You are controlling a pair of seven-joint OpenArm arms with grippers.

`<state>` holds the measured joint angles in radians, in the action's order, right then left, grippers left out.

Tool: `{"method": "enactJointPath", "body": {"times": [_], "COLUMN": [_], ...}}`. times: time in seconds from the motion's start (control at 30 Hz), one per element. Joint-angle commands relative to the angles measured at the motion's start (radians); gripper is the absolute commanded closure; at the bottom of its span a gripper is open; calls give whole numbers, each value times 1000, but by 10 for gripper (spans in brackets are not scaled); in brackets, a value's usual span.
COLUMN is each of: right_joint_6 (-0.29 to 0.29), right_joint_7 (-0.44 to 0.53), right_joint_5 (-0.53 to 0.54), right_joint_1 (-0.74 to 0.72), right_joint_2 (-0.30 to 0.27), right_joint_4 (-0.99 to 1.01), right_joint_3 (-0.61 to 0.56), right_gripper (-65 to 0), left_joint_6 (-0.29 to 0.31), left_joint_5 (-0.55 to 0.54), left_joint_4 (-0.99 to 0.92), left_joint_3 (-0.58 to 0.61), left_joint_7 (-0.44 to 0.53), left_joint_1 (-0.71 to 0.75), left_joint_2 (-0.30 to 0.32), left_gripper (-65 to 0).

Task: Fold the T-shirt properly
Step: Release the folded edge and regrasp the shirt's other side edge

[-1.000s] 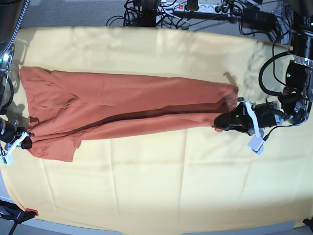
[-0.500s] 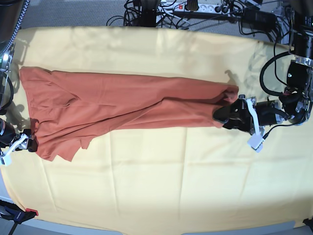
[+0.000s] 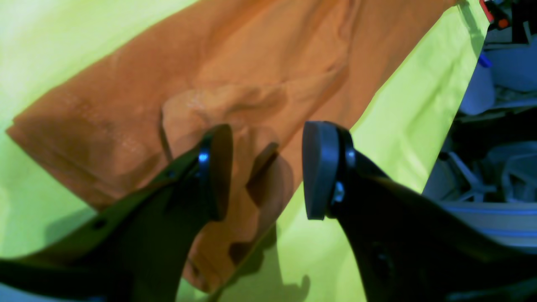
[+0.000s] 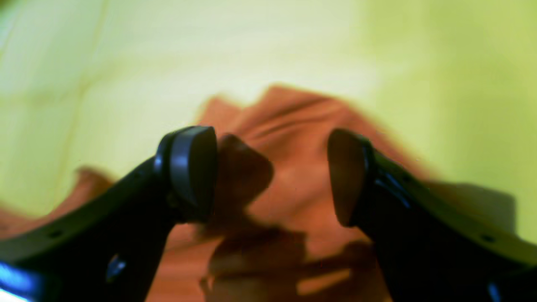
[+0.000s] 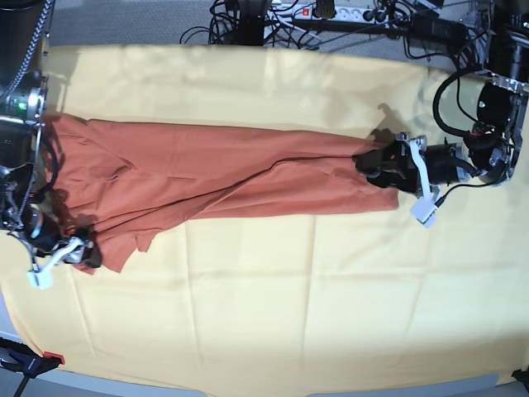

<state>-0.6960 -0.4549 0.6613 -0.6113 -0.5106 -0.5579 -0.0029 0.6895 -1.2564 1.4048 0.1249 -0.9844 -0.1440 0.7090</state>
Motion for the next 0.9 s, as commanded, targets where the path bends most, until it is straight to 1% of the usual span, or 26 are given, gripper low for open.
{"method": "enactJointPath", "body": {"times": [0.0, 0.1, 0.23, 0.5, 0.7, 0.73, 0.8, 0.87], "right_joint_6": [-2, -2, -2, -2, -2, -2, -2, 19], "right_joint_7": [31, 68, 108, 99, 97, 104, 125, 158], "right_joint_5": [3, -77, -234, -269, -328, -333, -376, -406], "right_joint_1": [-35, -35, -35, -35, -17, -11, 4, 23], "right_joint_2": [-10, 30, 66, 70, 87, 86, 87, 87], "right_joint_4": [-19, -19, -19, -145, -147, -147, -147, -147], "right_joint_3": [5, 5, 5, 2, -15, -25, -48, -87], "right_gripper": [-434, -434, -434, -434, -434, -434, -434, -434], "left_joint_6": [9, 9, 9, 9, 9, 9, 9, 9], "left_joint_5": [-15, 11, 18, 34, 33, 34, 34, 34], "left_joint_4": [14, 14, 14, 14, 13, 13, 13, 13], "left_joint_3": [-8, -8, -8, -8, -8, -8, -8, -8], "left_joint_7": [18, 20, 19, 42, 49, 49, 49, 49], "left_joint_1": [-16, -17, -17, -8, 2, 2, 2, 2], "left_joint_2": [11, 6, 5, -8, -21, -26, -34, -40], "left_gripper": [-290, -290, -290, -290, -290, -290, -290, -290]}}
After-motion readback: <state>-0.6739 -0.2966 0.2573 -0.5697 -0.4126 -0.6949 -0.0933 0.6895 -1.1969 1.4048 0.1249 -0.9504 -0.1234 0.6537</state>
